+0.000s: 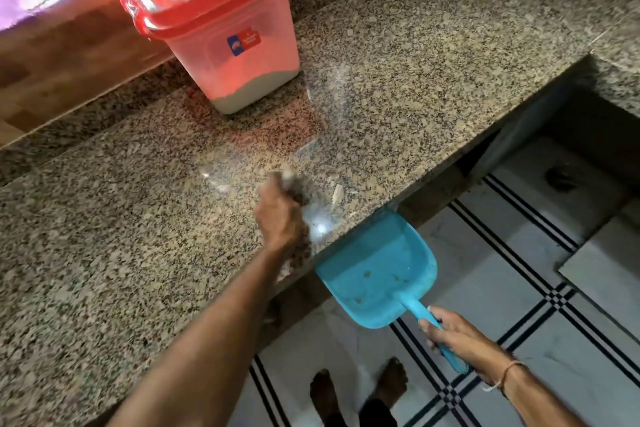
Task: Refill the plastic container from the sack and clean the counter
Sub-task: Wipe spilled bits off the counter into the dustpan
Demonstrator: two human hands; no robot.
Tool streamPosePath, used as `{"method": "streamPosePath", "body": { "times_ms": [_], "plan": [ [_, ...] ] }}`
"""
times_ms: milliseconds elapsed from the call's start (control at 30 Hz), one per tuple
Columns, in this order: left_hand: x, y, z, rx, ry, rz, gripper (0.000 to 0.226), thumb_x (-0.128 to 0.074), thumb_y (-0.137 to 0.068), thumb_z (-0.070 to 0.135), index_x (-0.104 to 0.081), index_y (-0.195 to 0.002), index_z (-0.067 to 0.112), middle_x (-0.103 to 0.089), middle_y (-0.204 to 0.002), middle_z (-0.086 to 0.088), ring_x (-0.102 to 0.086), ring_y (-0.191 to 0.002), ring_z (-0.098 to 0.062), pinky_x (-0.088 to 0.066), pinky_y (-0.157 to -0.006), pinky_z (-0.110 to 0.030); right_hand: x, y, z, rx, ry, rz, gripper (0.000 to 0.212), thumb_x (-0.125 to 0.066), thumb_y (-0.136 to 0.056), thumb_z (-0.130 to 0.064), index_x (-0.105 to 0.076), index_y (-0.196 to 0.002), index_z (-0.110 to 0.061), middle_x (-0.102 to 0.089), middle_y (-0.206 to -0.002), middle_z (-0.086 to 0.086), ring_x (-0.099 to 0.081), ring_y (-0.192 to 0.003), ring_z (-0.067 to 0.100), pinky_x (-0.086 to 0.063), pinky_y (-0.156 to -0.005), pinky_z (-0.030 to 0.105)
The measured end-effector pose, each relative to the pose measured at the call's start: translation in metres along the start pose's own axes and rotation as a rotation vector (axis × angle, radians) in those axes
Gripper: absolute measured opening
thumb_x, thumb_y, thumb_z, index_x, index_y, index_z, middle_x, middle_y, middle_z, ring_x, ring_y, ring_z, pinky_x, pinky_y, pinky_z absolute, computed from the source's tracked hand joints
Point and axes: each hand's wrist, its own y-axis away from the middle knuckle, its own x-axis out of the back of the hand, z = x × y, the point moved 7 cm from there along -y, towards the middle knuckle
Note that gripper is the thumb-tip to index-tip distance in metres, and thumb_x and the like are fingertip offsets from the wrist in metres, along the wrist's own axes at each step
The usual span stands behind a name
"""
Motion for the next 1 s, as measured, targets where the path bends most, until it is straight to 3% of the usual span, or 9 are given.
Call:
{"method": "streamPosePath", "body": {
  "times_ms": [167,233,367,467,567,700,800,900,1000],
  "plan": [
    [0.067,0.000,-0.095,0.336,-0.259,0.121,0.030,-0.024,-0.109,0.036,-0.038,-0.131,0.022,-0.051,-0.096,-0.005,-0.056,-0.081,-0.024,-0.054,-0.065,-0.040,0.001,0.002,-0.003,0.005,-0.003,-0.022,0.030,-0.059,-0.101,-0.038,-0.059,-0.107,-0.008,-0.059,-0.078,0.001,-0.054,-0.071,0.013,-0.050,-0.074,0.028],
    [0.052,0.015,-0.080,0.275,-0.230,0.123,0.033,-0.024,-0.108,0.036,-0.038,-0.137,0.028,-0.053,-0.096,-0.003,-0.054,-0.076,-0.019,-0.044,-0.056,-0.029,0.001,-0.001,-0.001,0.004,-0.009,-0.018,0.034,-0.059,-0.101,-0.038,-0.059,-0.112,-0.006,-0.060,-0.078,0.001,-0.054,-0.072,0.013,-0.050,-0.078,0.031],
    [-0.011,0.039,0.001,0.042,-0.121,0.003,0.036,-0.042,-0.107,0.036,-0.043,-0.142,0.036,-0.058,-0.102,0.011,-0.057,-0.077,-0.008,-0.035,-0.055,-0.015,-0.002,-0.006,0.004,-0.004,0.015,-0.017,0.047,-0.061,-0.096,-0.046,-0.058,-0.113,-0.002,-0.059,-0.078,-0.002,-0.055,-0.073,0.012,-0.049,-0.080,0.034],
    [-0.033,0.043,0.027,0.007,-0.035,-0.115,0.026,-0.027,-0.110,0.040,-0.048,-0.122,0.030,-0.054,-0.092,0.015,-0.056,-0.075,-0.011,-0.038,-0.055,-0.019,-0.005,-0.005,0.007,-0.019,-0.005,-0.030,0.042,-0.064,-0.094,-0.048,-0.063,-0.117,-0.013,-0.058,-0.082,-0.001,-0.056,-0.074,0.011,-0.048,-0.081,0.034],
    [0.002,0.039,0.000,0.025,-0.026,-0.006,0.040,-0.017,-0.102,0.056,-0.044,-0.111,0.027,-0.058,-0.094,0.000,-0.061,-0.075,-0.023,-0.058,-0.056,-0.043,-0.004,-0.002,0.001,0.007,0.016,-0.036,0.045,-0.063,-0.097,-0.044,-0.058,-0.115,-0.003,-0.058,-0.081,0.001,-0.055,-0.071,0.011,-0.049,-0.077,0.031],
    [0.076,0.044,-0.087,0.159,-0.371,0.003,0.036,-0.022,-0.099,0.041,-0.040,-0.120,0.019,-0.051,-0.104,-0.007,-0.055,-0.081,-0.023,-0.054,-0.065,-0.040,-0.009,0.003,-0.010,0.065,0.029,-0.050,0.059,-0.064,-0.094,-0.051,-0.053,-0.112,0.004,-0.058,-0.075,-0.001,-0.052,-0.070,0.013,-0.048,-0.074,0.032],
    [0.105,0.066,-0.117,0.179,-0.385,-0.034,0.048,-0.011,-0.094,0.050,-0.038,-0.122,0.021,-0.055,-0.101,-0.008,-0.059,-0.080,-0.026,-0.058,-0.067,-0.048,-0.015,0.004,-0.014,0.083,0.037,-0.045,0.071,-0.066,-0.083,-0.063,-0.054,-0.107,0.002,-0.059,-0.074,-0.001,-0.053,-0.069,0.014,-0.047,-0.074,0.033],
    [0.086,0.088,-0.096,0.029,-0.394,-0.085,0.039,-0.021,-0.105,0.040,-0.046,-0.125,0.017,-0.058,-0.090,-0.003,-0.054,-0.066,-0.018,-0.045,-0.050,-0.030,-0.022,0.007,-0.012,0.084,0.056,-0.043,0.074,-0.066,-0.083,-0.067,-0.052,-0.106,0.002,-0.059,-0.075,0.000,-0.052,-0.070,0.015,-0.044,-0.076,0.037],
    [0.050,0.089,-0.057,0.010,-0.341,-0.085,0.025,-0.029,-0.110,0.033,-0.046,-0.105,0.015,-0.052,-0.078,0.001,-0.042,-0.058,-0.011,-0.030,-0.049,-0.024,-0.031,0.011,-0.006,0.064,0.040,-0.031,0.064,-0.066,-0.091,-0.056,-0.053,-0.109,0.003,-0.058,-0.075,0.000,-0.053,-0.070,0.014,-0.046,-0.075,0.035]
  ]
}}
